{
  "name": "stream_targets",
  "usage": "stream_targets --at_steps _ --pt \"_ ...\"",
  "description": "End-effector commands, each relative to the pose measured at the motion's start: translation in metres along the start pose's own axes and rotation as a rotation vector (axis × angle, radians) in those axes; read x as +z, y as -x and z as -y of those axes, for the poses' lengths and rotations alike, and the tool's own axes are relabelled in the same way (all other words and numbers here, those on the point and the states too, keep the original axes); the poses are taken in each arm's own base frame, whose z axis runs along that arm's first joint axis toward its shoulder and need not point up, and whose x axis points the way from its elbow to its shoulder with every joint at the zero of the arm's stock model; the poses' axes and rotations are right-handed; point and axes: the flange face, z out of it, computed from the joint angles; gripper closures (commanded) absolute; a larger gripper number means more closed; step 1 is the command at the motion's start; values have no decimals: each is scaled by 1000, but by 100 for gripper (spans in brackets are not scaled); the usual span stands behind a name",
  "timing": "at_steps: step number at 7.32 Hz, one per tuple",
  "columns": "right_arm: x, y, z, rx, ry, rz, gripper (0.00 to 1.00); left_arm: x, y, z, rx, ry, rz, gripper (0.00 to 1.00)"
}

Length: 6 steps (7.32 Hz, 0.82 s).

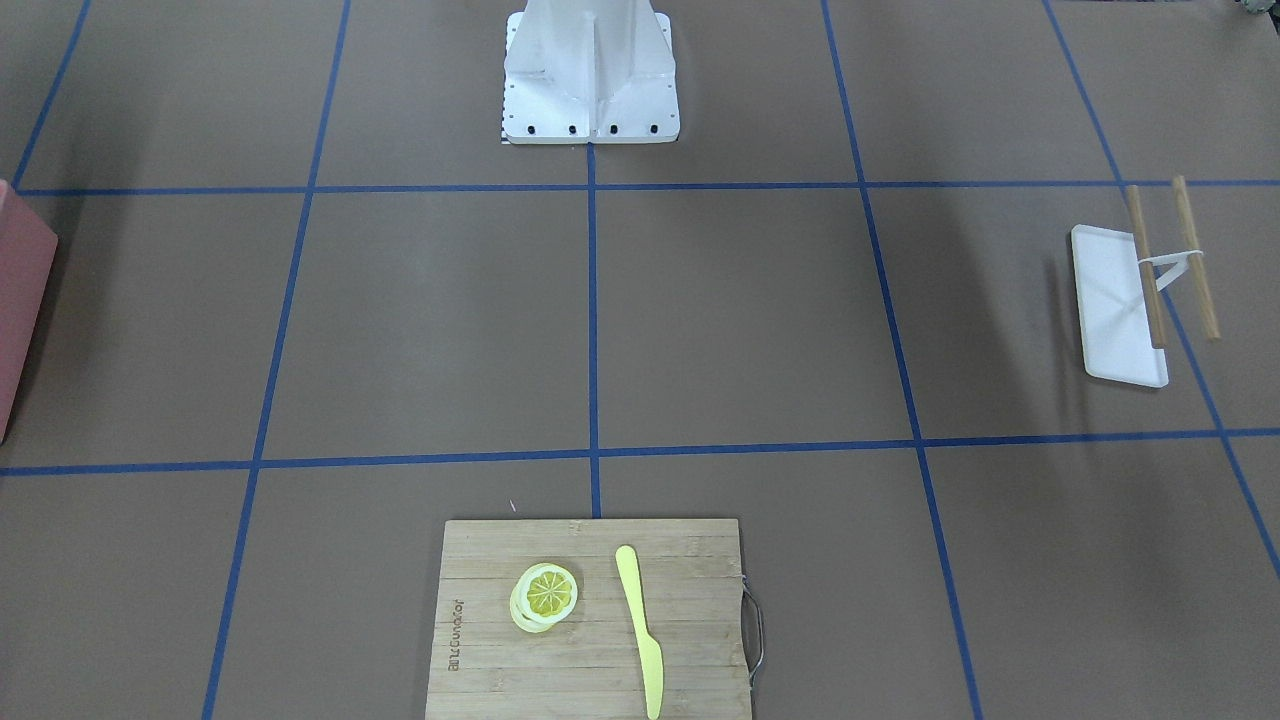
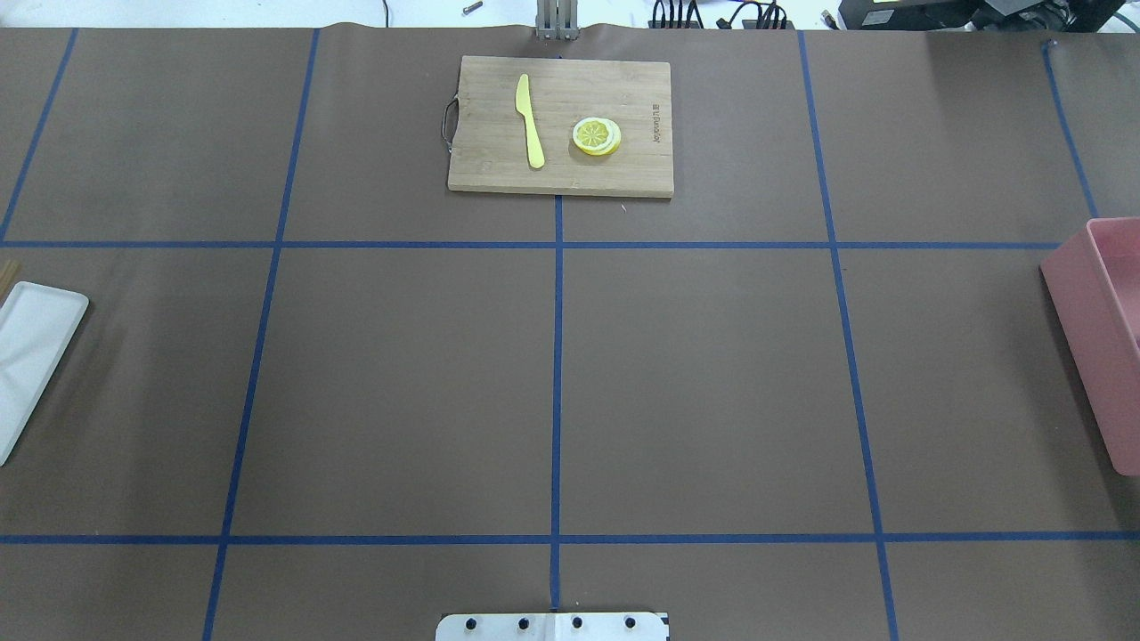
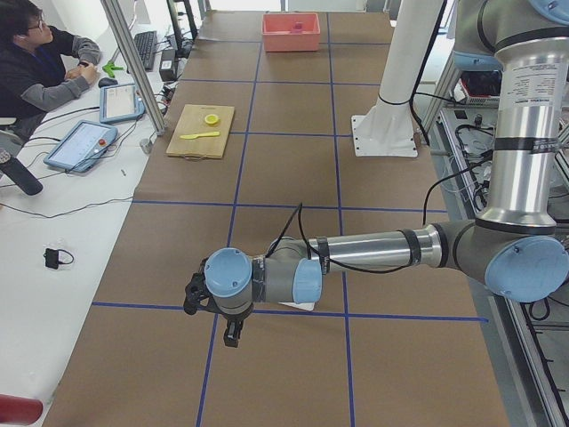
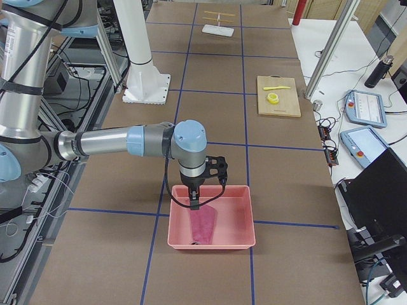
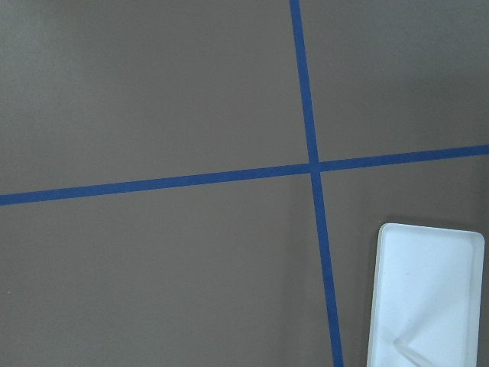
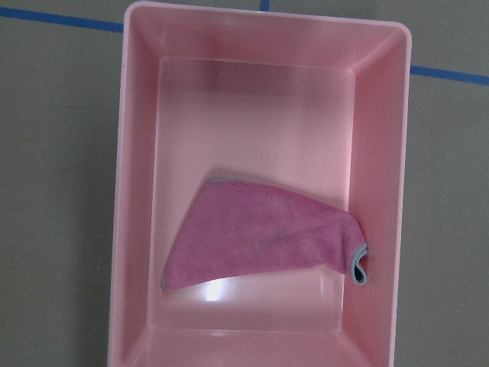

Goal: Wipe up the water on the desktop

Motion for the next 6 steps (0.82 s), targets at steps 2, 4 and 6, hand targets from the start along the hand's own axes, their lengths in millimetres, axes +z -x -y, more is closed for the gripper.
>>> stream_targets --at_steps 2,4,6 --pt "3 -3 8 10 14 0 0 -2 -14 1 35 4 12 2" --pt "18 -20 20 -3 1 -35 0 8 -22 4 50 25 9 2" --pt "30 -18 31 26 -8 -37 0 10 -21 2 48 29 8 2"
